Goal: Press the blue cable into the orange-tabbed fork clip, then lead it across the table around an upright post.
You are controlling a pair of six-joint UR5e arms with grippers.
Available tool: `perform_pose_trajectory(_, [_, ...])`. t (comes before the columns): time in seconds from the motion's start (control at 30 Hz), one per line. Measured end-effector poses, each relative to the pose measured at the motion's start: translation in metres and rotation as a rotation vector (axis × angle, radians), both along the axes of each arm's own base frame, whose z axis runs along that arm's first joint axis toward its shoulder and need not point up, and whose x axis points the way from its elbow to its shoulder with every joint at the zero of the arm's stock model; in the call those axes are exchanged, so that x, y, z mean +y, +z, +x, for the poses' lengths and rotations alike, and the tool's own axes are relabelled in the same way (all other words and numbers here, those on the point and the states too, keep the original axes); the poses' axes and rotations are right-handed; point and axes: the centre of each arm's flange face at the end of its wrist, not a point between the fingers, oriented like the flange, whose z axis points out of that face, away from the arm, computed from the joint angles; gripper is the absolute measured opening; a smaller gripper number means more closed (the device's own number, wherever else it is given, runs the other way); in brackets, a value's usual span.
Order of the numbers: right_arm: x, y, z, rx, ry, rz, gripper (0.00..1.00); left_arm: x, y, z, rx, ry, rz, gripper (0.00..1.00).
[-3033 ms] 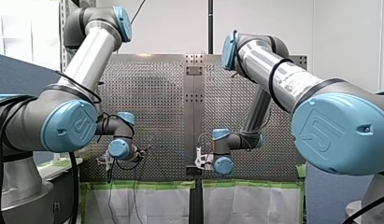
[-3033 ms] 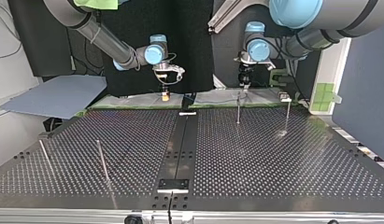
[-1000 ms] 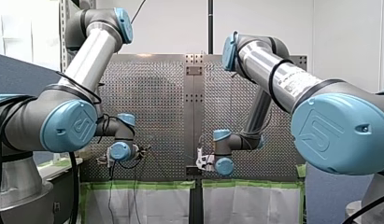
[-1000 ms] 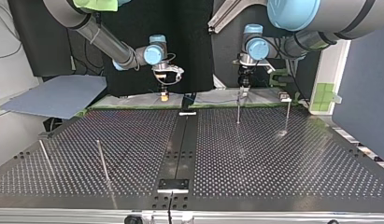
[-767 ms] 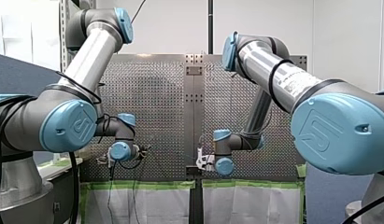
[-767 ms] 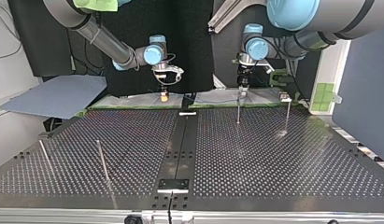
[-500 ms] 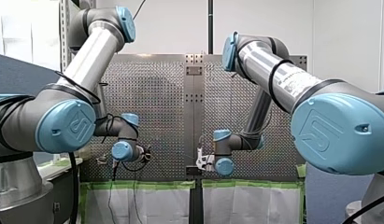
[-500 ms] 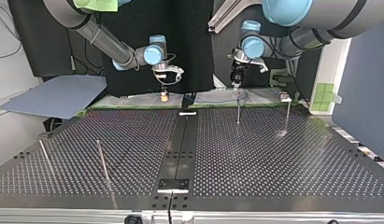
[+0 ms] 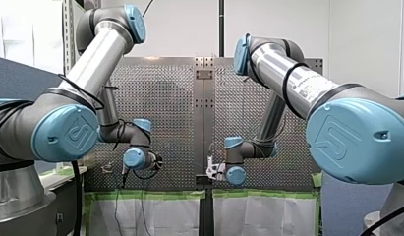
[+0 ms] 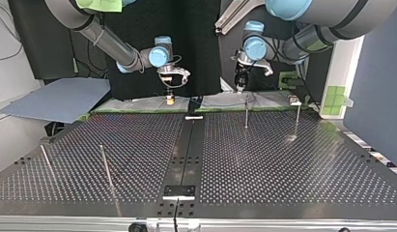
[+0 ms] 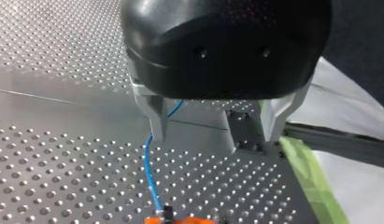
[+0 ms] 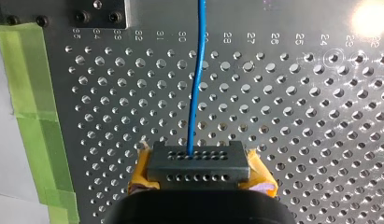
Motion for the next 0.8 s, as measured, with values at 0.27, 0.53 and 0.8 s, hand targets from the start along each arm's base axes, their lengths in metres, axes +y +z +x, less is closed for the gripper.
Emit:
perform_pose_trajectory(0.27, [-0.001,0.0,-0.001,-0.001,-0.002,0.0,0.0,-0.01,0.01,0.017,-0.026,0.044,-0.027,1.0])
perform_pose_trajectory(0.53, [-0.002,0.0,-0.001,-0.002,-0.002,-0.001,0.0,-0.016,0.018,0.029,-0.033,0.107,-0.02,1.0])
perform_pose_trajectory(0.8, [-0.002,0.0,-0.001,-0.003,-0.003,-0.001,0.0,-0.029,0.017,0.037,-0.026,0.105,-0.043,1.0])
